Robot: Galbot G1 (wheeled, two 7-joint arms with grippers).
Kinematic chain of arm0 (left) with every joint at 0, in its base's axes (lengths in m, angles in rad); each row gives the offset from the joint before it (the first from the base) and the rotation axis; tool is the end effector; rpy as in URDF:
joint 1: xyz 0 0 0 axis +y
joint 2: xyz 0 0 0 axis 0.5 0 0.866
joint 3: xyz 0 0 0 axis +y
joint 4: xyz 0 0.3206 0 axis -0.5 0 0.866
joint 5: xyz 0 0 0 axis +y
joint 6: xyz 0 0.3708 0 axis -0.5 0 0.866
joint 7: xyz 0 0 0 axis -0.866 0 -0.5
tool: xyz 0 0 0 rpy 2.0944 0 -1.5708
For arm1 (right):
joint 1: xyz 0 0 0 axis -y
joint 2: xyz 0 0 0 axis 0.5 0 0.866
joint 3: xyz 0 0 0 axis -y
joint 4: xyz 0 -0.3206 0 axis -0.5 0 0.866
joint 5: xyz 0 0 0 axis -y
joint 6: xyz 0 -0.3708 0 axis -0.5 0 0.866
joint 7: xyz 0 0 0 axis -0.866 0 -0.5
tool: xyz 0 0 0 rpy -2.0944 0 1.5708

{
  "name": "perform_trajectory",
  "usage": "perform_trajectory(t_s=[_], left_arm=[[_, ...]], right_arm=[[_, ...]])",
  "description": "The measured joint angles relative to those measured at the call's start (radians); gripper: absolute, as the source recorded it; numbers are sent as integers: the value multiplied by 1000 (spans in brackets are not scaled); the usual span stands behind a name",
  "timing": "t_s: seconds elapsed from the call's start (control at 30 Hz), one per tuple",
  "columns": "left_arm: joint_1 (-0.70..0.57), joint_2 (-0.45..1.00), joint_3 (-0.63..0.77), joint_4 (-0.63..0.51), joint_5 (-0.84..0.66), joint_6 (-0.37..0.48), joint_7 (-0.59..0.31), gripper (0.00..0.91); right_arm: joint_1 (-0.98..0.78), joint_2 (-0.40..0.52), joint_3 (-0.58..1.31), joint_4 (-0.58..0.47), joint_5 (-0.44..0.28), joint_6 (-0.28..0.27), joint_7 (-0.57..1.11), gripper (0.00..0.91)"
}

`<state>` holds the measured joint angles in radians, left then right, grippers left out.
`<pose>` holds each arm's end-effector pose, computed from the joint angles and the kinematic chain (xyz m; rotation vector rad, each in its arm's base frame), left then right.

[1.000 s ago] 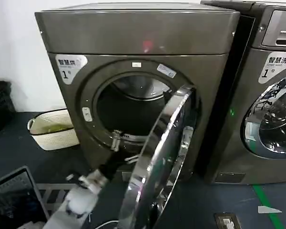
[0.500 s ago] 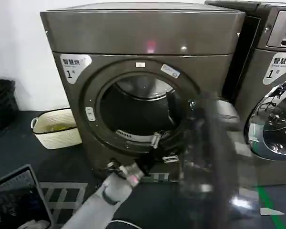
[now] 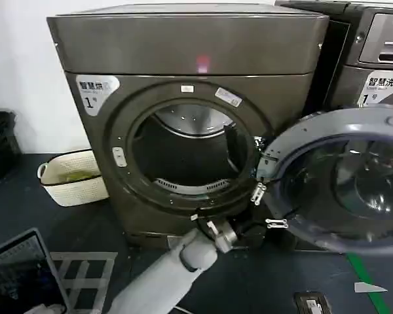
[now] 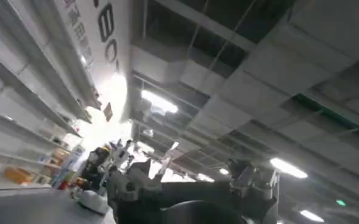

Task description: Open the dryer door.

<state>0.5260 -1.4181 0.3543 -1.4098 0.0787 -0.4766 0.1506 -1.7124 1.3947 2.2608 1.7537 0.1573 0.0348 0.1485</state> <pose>0.4111 -0.2205 -0.2465 1.2468 2.0645 0.4517 -0.1625 -0.3984 -0.1093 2.2515 1.9366 -1.0233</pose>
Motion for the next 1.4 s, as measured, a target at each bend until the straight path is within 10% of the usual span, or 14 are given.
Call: perform_trajectory(t_s=[0.67, 1.4], left_arm=[[18, 18, 16, -48, 10, 54, 6, 907], [152, 730, -286, -298, 635, -349, 115, 907]], right_arm=[[0, -6, -16, 35, 117, -59, -14, 907], [37, -31, -109, -17, 144, -59, -50, 907]])
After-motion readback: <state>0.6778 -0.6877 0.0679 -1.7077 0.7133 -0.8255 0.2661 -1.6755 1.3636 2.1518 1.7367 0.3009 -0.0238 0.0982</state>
